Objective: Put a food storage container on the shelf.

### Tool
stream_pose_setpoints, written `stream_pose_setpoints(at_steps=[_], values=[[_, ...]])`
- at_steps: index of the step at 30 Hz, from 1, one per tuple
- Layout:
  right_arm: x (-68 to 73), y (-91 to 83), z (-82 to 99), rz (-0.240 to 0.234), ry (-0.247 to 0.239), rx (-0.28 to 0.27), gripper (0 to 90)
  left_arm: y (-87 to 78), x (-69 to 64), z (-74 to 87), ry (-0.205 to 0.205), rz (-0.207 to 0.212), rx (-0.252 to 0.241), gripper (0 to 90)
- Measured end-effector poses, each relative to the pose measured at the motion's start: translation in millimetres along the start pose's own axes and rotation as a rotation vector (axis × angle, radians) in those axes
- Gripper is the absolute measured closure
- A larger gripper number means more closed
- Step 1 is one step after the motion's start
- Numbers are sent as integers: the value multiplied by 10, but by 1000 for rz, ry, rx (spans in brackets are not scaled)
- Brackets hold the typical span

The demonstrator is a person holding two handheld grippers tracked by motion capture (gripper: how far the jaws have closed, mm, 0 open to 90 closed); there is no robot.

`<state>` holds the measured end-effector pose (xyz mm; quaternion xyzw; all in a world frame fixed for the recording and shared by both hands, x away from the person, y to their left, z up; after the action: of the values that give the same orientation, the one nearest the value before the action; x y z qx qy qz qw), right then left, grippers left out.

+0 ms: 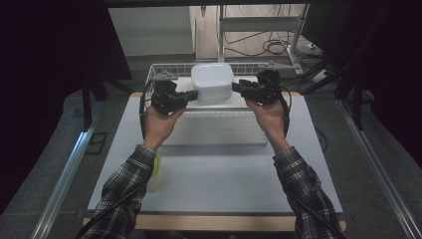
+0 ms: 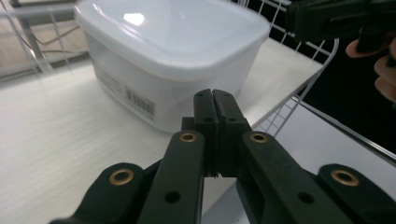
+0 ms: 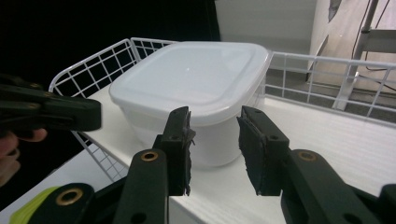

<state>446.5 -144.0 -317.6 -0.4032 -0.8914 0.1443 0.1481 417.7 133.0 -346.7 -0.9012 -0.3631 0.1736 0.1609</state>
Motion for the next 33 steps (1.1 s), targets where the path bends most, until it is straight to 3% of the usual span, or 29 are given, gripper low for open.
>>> stream_pose_setpoints(at_steps=[6,12,18,28,33], values=[[7,-27,92,-17,-3,7,633,146,42,15,-12,-19,15,884],[-15,-59,175,-25,6,14,632,169,69,-21,-9,-55,24,870],[-14,-98,262,-30,-9,22,620,127,36,15,-9,-30,17,843],[91,-228,488,-48,-69,45,469,-35,-229,240,67,-16,12,595],[152,-286,648,-66,-100,73,390,-106,-351,399,96,16,26,469]])
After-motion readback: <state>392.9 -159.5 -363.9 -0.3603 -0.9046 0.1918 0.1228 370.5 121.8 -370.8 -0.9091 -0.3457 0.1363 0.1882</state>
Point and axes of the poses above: each handheld gripper's, and its own axes: y roughly forward along the jaws, z roughly out of its underside, x roughly to its left, the point moved 1 cm from there along y, roughly forward along the jaws, and after that the axes turned 2 degrees about z, right-handed, at the moved point
